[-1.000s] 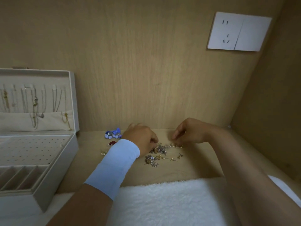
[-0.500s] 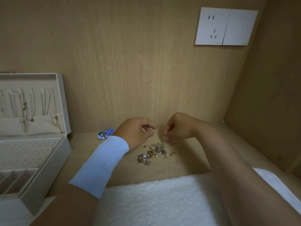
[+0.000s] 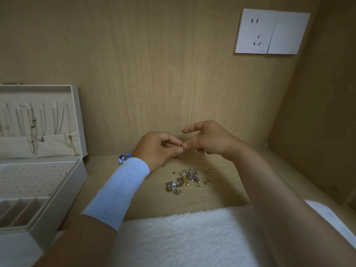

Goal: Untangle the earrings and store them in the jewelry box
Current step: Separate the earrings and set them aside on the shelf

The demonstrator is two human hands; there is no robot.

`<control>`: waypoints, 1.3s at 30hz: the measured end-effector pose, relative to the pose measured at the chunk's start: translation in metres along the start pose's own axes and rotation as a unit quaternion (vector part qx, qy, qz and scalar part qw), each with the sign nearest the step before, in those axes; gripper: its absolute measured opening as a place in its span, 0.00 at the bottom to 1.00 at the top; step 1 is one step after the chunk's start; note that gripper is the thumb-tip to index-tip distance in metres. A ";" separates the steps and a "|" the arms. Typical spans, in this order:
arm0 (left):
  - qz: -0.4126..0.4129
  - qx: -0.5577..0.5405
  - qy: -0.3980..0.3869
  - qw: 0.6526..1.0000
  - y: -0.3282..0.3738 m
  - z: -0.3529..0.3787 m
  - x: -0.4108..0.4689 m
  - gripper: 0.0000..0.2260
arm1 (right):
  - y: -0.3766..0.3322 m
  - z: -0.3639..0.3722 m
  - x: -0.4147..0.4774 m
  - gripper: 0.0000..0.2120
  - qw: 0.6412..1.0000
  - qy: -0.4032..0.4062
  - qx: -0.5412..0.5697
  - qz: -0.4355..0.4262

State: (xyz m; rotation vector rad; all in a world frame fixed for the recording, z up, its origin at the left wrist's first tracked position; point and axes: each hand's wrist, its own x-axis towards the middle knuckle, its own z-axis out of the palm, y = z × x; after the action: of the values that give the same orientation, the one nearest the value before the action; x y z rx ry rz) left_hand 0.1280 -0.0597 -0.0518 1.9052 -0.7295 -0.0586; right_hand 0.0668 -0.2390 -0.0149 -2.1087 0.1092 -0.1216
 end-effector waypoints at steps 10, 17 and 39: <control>-0.054 0.052 -0.029 0.997 -0.004 -0.020 0.001 0.03 | 0.030 -0.023 -0.001 0.14 0.936 -0.089 -0.328 0.094; -0.056 0.049 -0.030 0.997 -0.005 -0.023 0.001 0.02 | 0.031 -0.017 0.001 0.09 0.930 -0.093 -0.340 0.106; -0.023 0.042 -0.105 0.993 0.007 -0.015 -0.005 0.03 | 0.004 0.003 -0.003 0.03 0.996 -0.065 -0.049 0.046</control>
State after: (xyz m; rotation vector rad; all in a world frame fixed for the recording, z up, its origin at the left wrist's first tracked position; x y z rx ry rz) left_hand 0.1262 -0.0469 -0.0400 2.0156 -0.8397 -0.2637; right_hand 0.0643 -0.2380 -0.0206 -2.1983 0.1363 0.0780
